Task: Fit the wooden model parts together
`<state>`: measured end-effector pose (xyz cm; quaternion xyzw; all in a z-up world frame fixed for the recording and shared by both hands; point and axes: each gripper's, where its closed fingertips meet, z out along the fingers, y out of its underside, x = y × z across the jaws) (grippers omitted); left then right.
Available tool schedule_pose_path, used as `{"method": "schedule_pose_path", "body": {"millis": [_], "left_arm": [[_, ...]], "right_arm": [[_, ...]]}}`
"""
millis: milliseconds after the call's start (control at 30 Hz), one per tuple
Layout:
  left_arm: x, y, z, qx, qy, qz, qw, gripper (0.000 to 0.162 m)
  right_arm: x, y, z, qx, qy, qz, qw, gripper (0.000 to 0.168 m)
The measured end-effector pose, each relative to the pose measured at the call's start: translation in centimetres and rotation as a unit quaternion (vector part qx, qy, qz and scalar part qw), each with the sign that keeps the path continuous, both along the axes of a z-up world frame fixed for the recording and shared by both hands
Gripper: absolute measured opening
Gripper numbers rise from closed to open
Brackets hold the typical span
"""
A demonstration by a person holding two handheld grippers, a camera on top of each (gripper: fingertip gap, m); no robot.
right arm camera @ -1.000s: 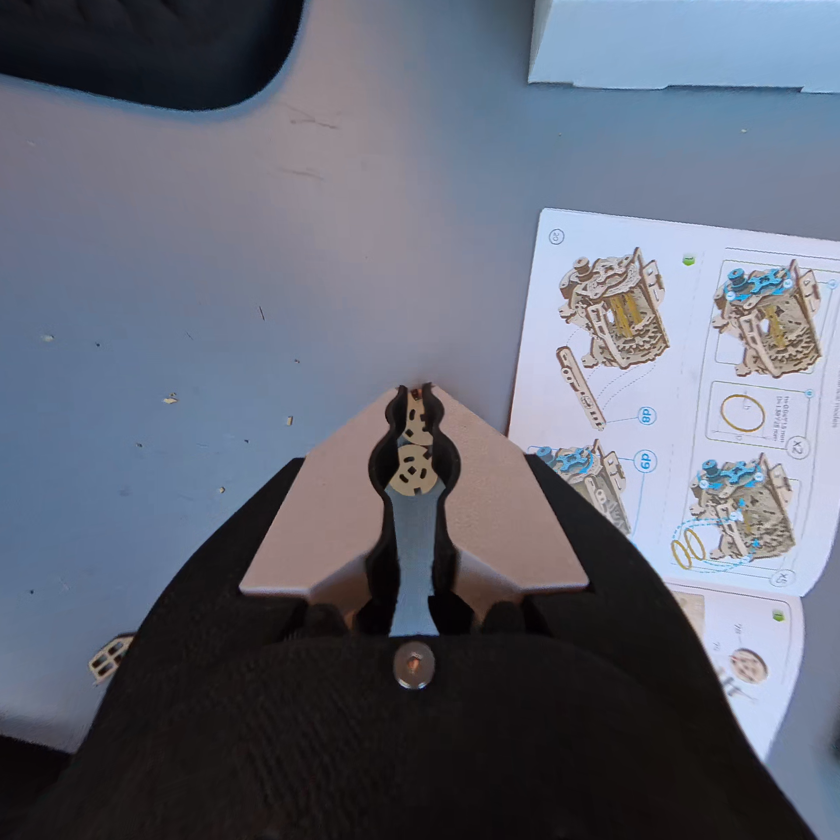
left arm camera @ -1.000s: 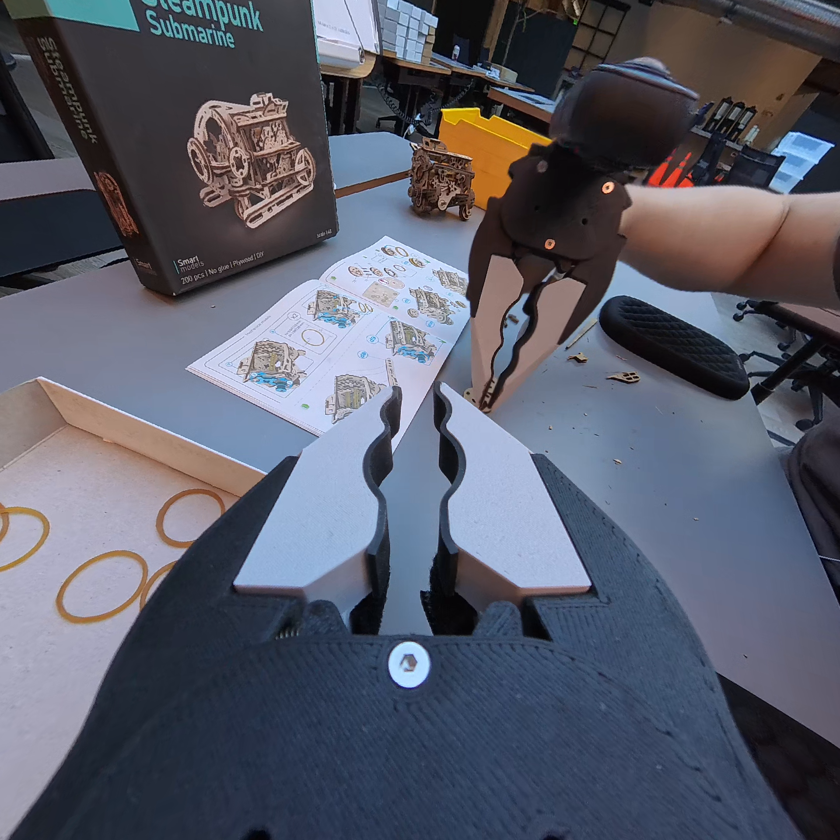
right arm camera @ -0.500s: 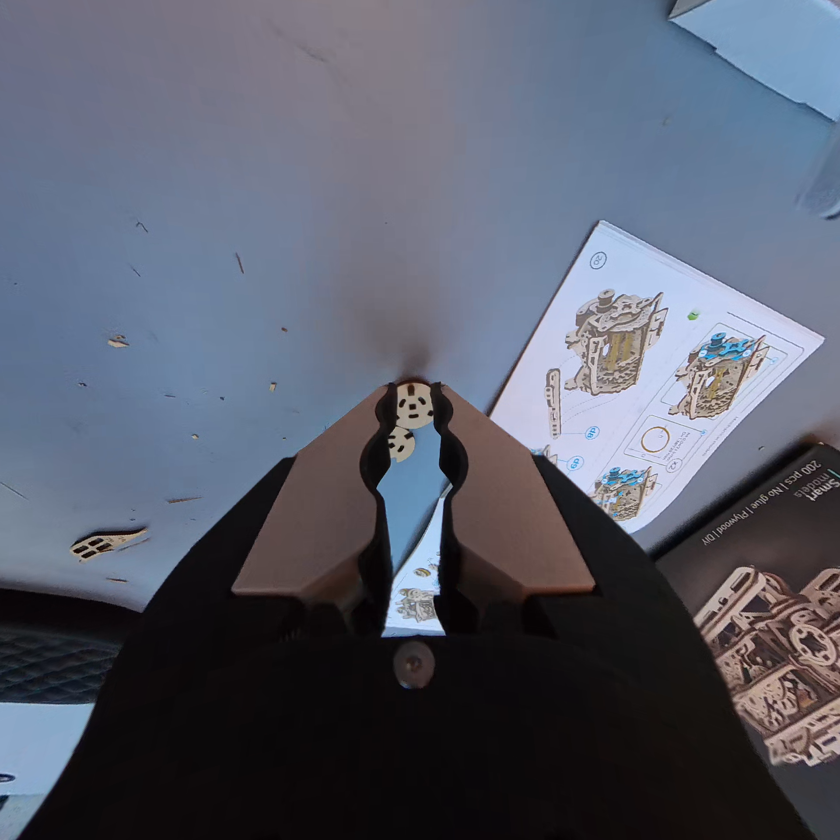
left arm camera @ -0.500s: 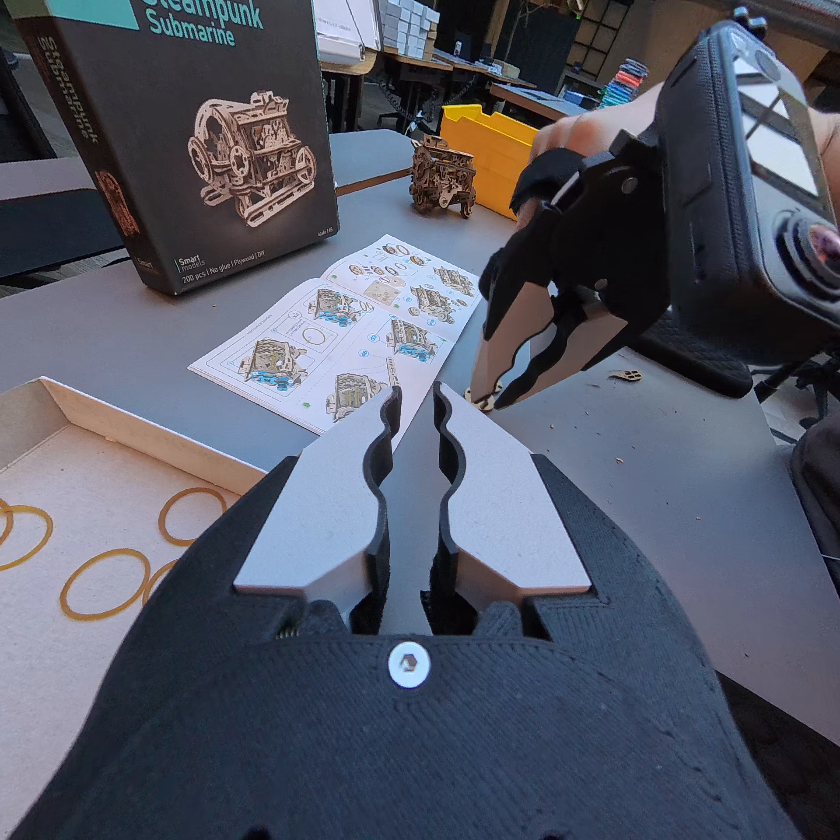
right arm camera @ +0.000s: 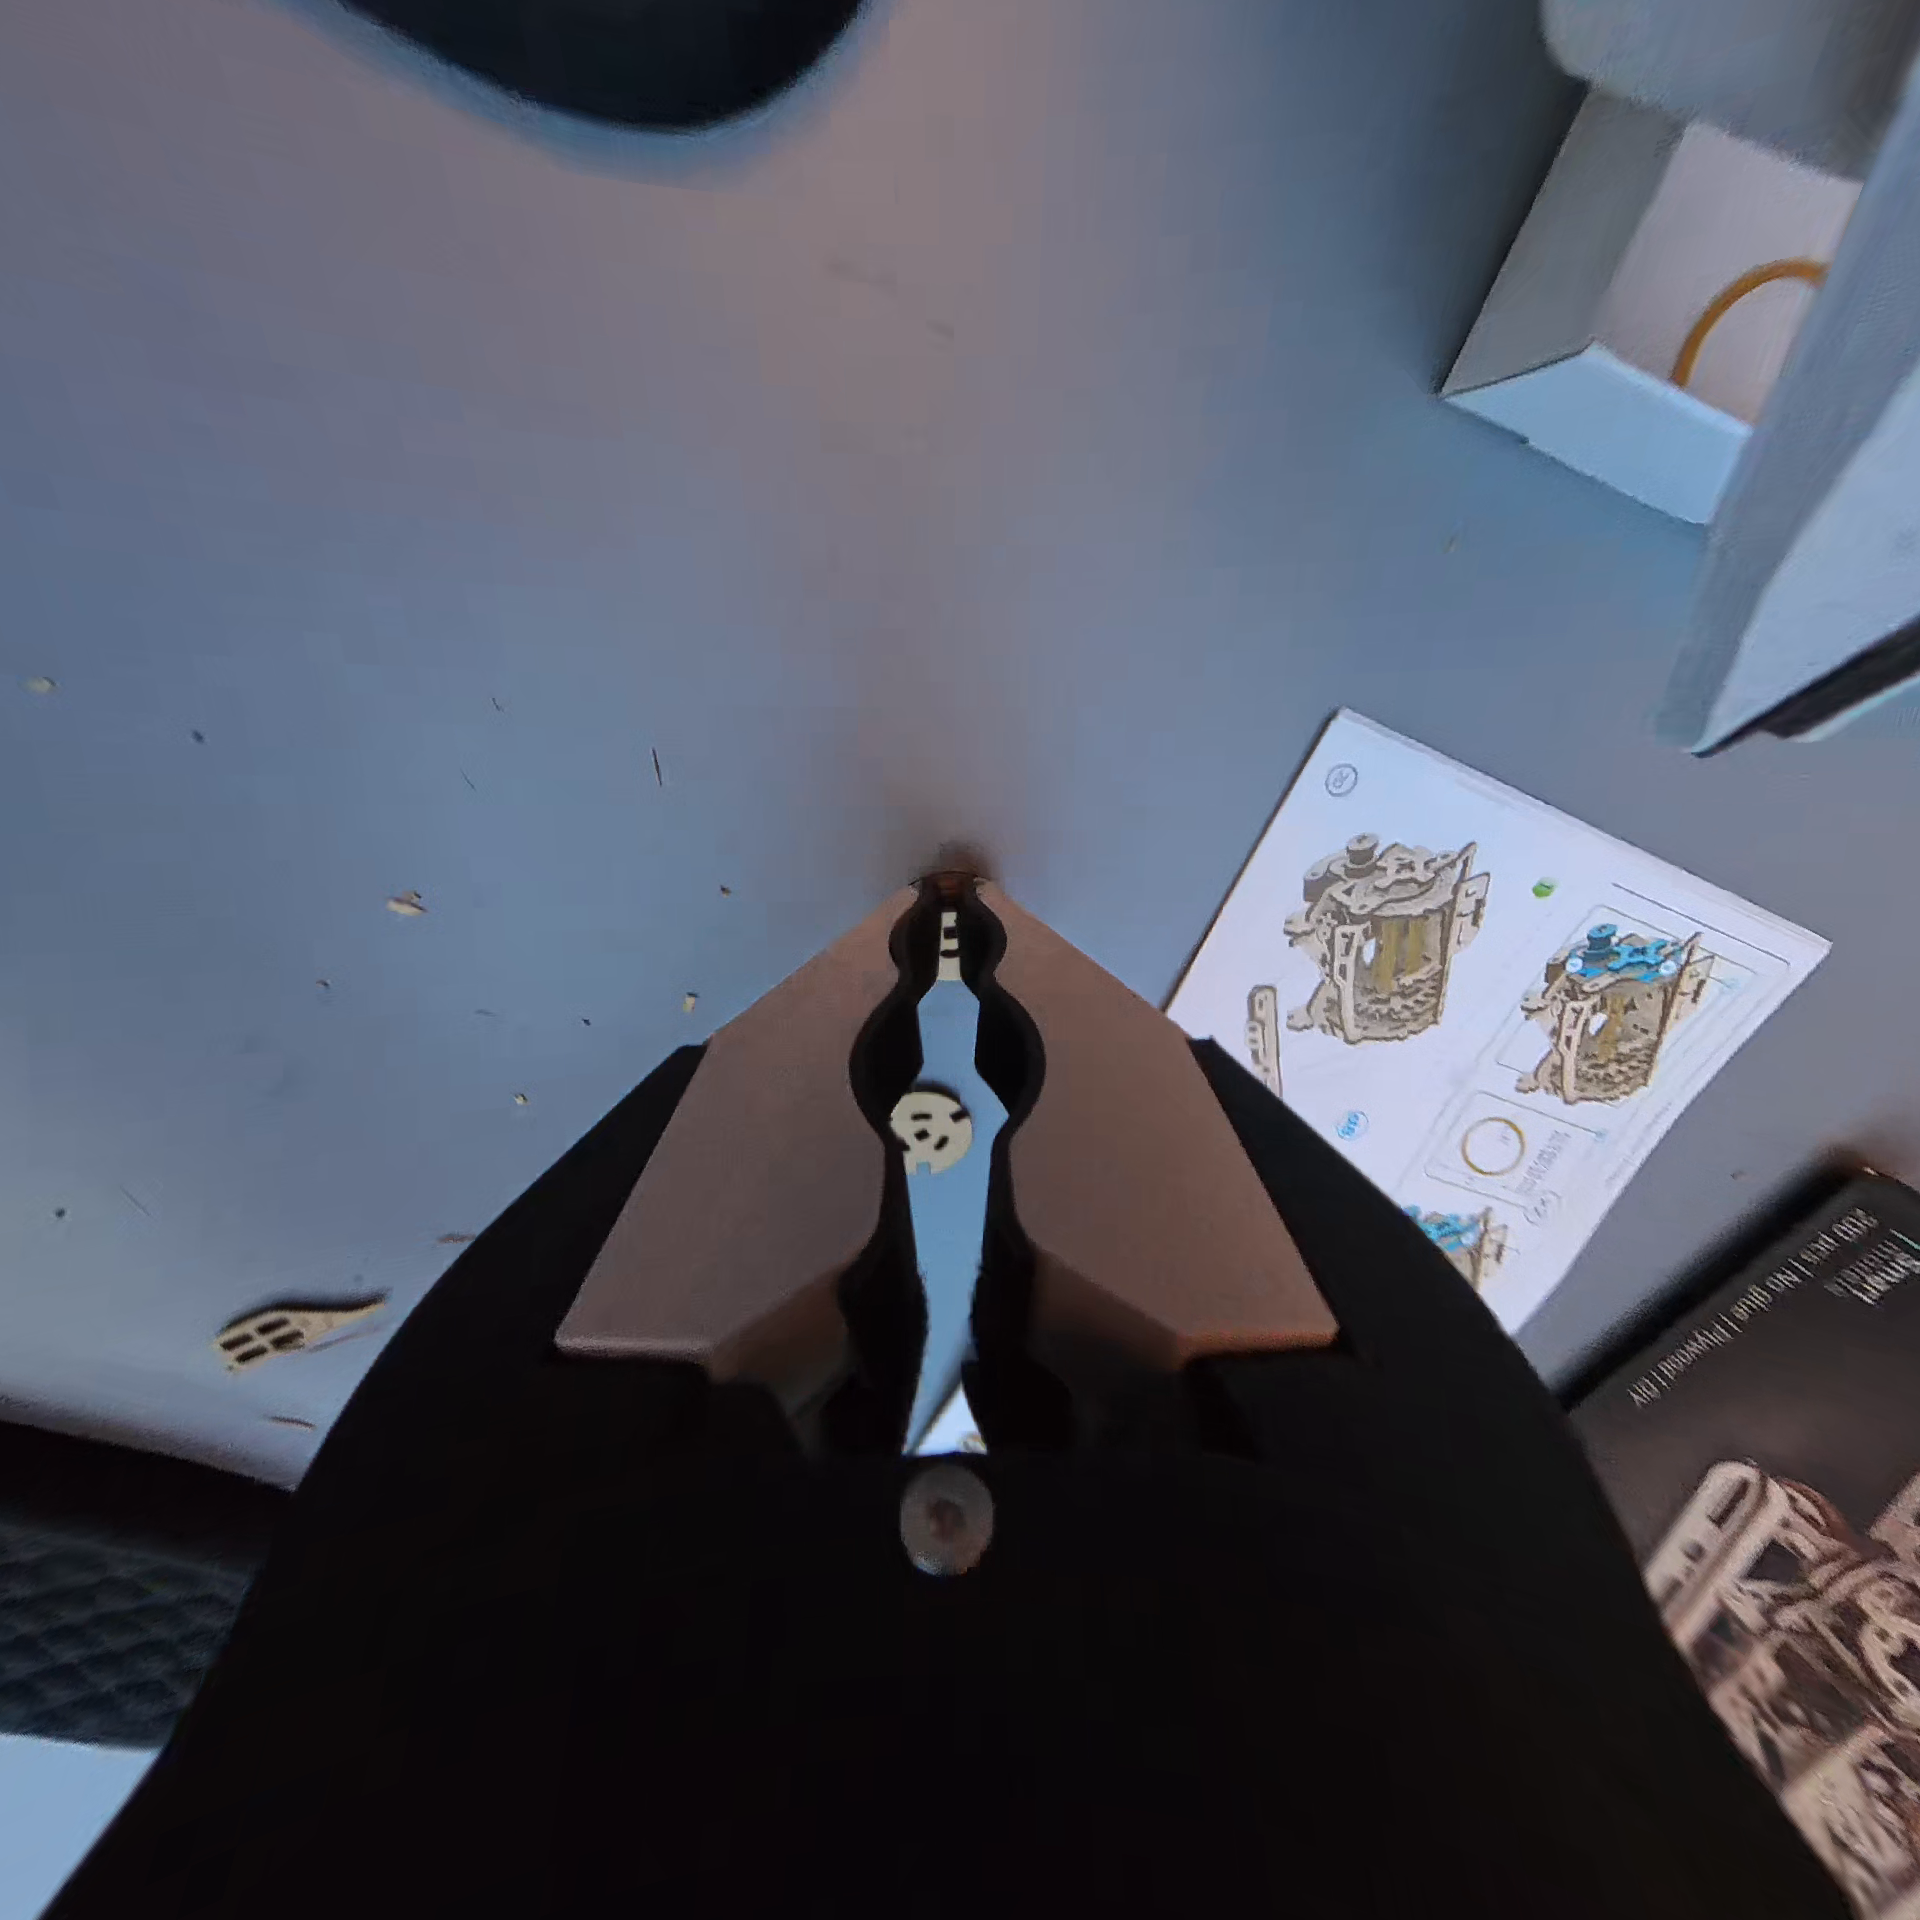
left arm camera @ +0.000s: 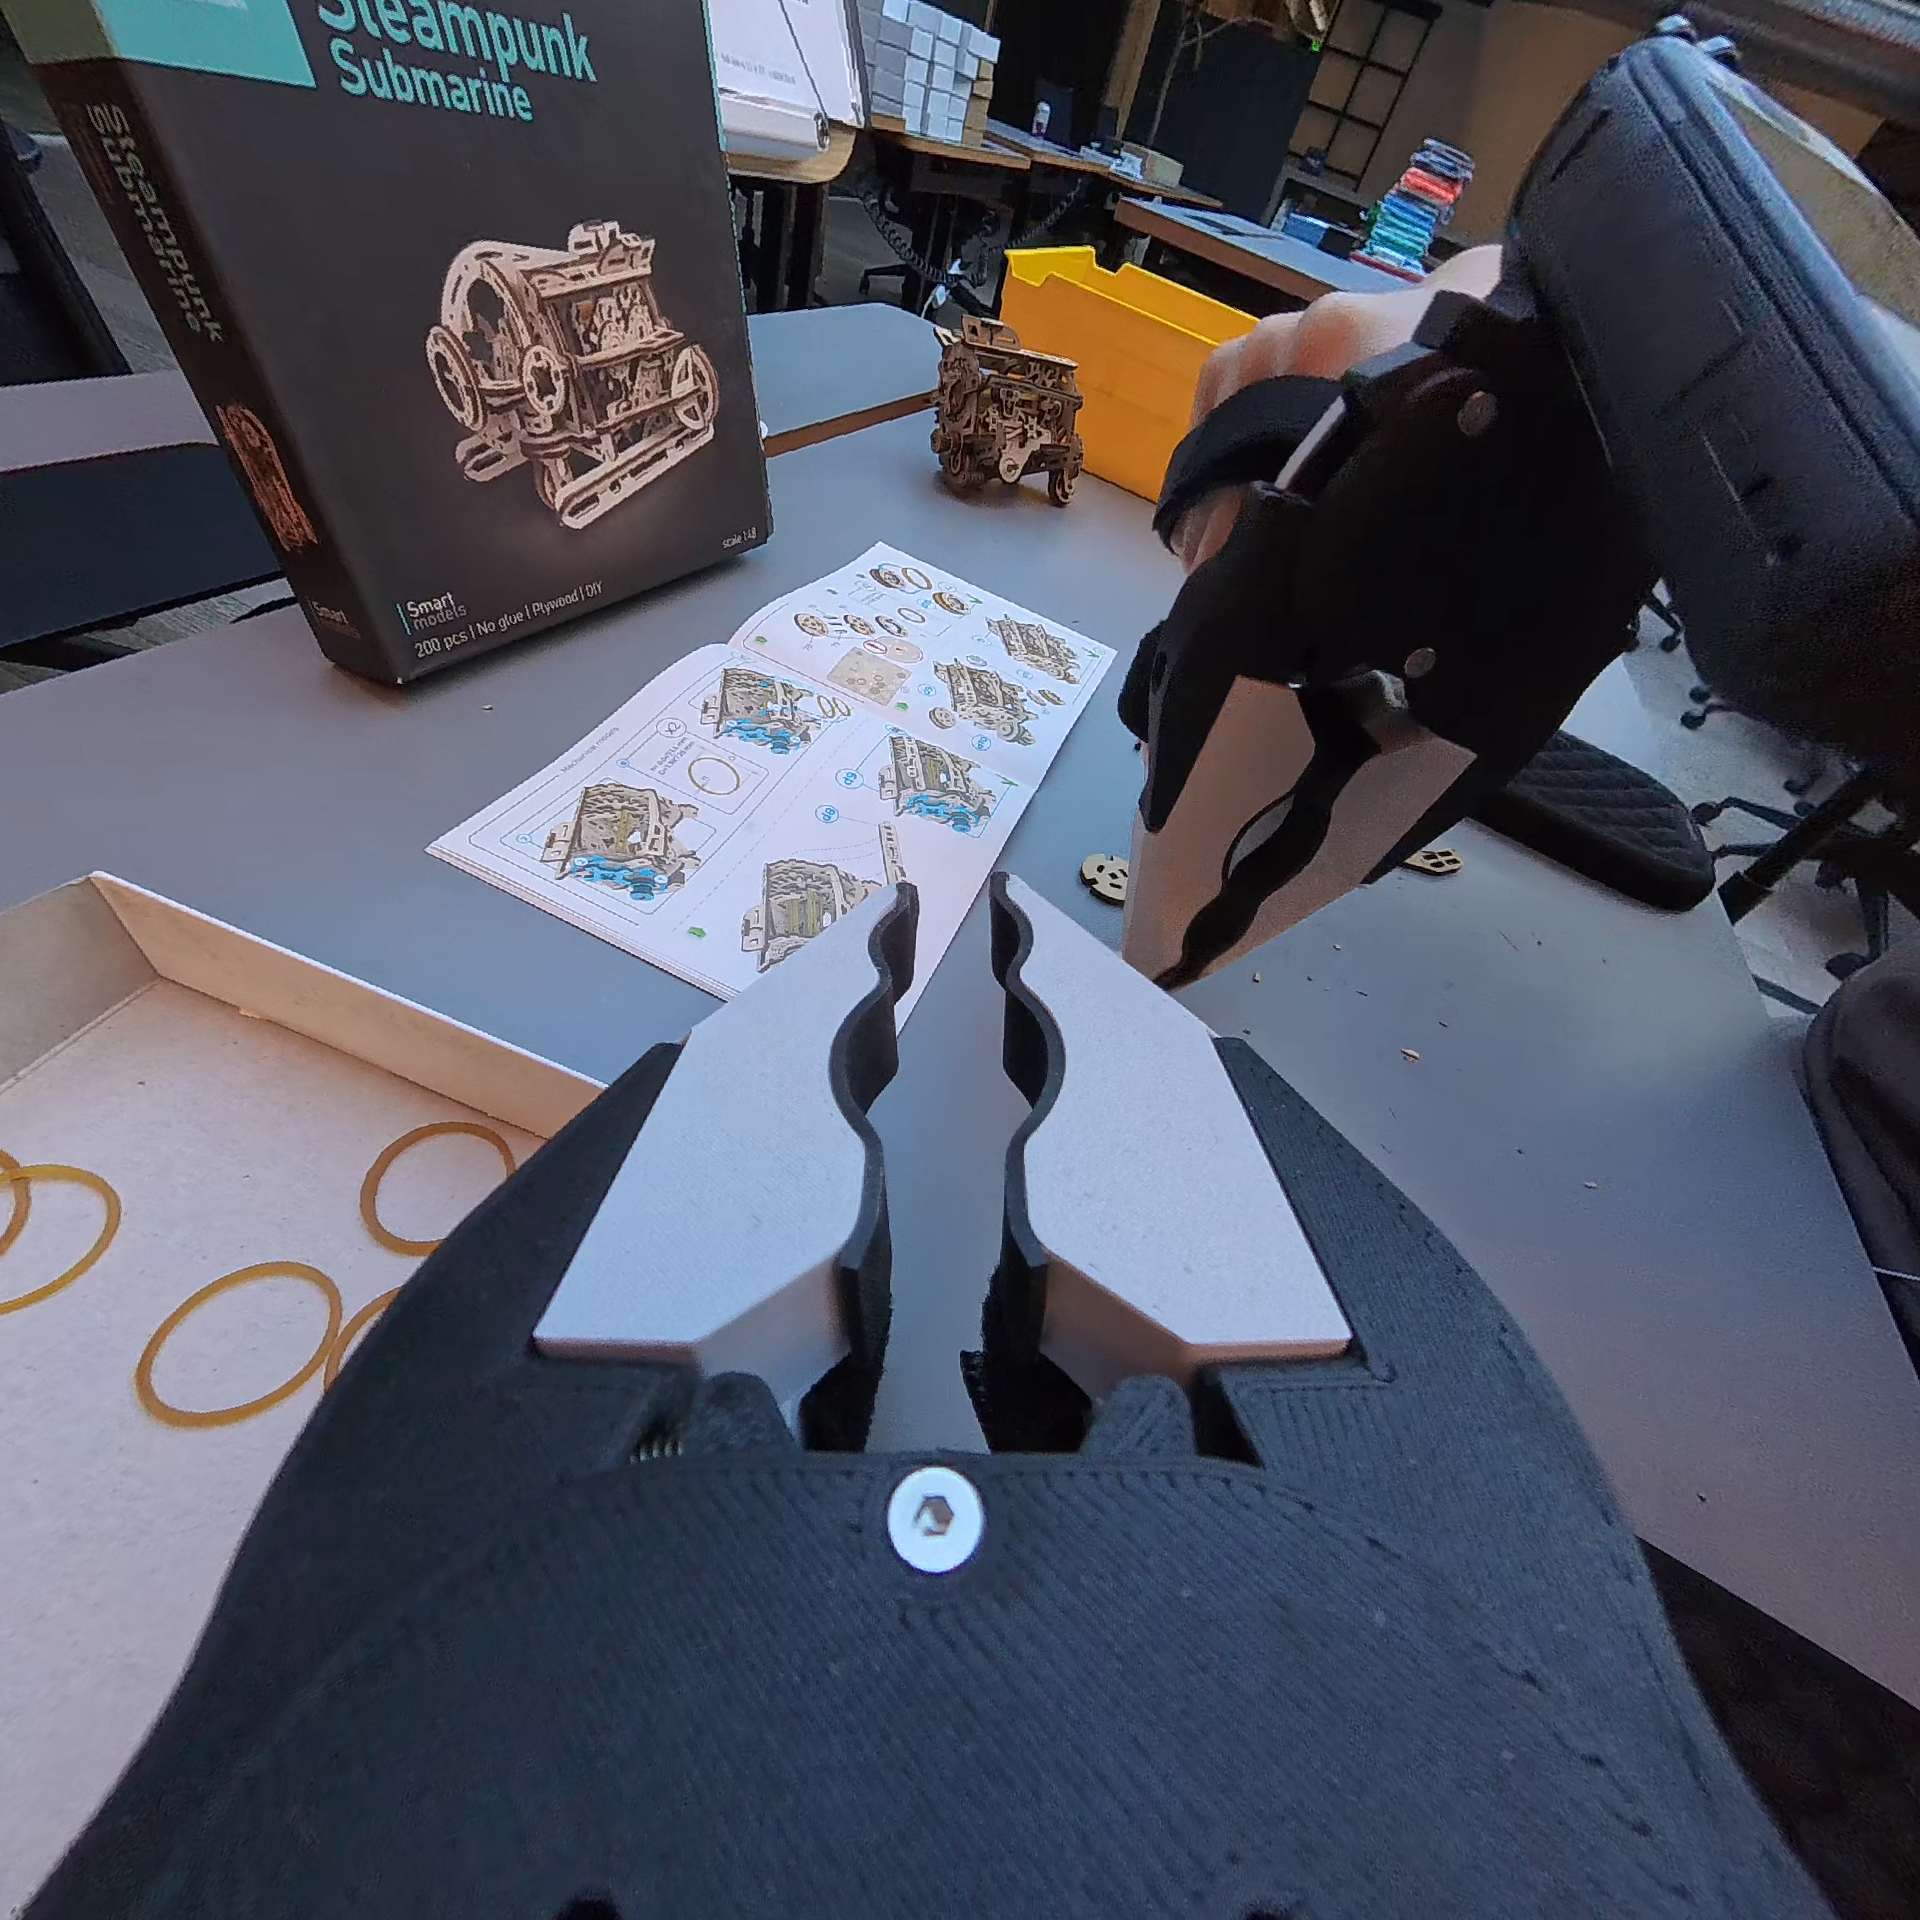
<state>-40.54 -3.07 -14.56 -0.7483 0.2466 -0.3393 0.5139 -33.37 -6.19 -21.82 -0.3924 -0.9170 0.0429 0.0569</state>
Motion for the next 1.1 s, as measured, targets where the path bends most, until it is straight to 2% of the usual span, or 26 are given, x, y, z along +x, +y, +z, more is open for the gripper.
{"method": "schedule_pose_path", "body": {"millis": [167,367,767,967,1100], "left_arm": [[0.0,0.0,0.1,0.002,-0.001,-0.001,1.0,0.012],[0.0,0.0,0.0,0.0,-0.002,-0.001,1.0,0.013],[0.0,0.1,-0.2,-0.003,0.0,0.0,1.0,0.012],[-0.1,0.0,-0.1,-0.001,0.0,0.001,1.0,0.012],[0.0,0.0,-0.1,-0.001,0.0,0.001,1.0,0.012]], "right_arm": [[-0.8,-1.1,-0.3,-0.115,0.054,-0.044,0.991,0.001],[-0.6,-1.0,-0.8,-0.15,0.105,-0.059,0.981,0.001],[-0.7,-1.1,-0.9,-0.1,0.074,-0.03,0.992,0.001],[-0.7,-1.1,-1.0,-0.099,0.055,-0.046,0.992,0.001],[-0.6,-1.0,-1.0,-0.055,0.04,-0.042,0.997,0.001]]}}
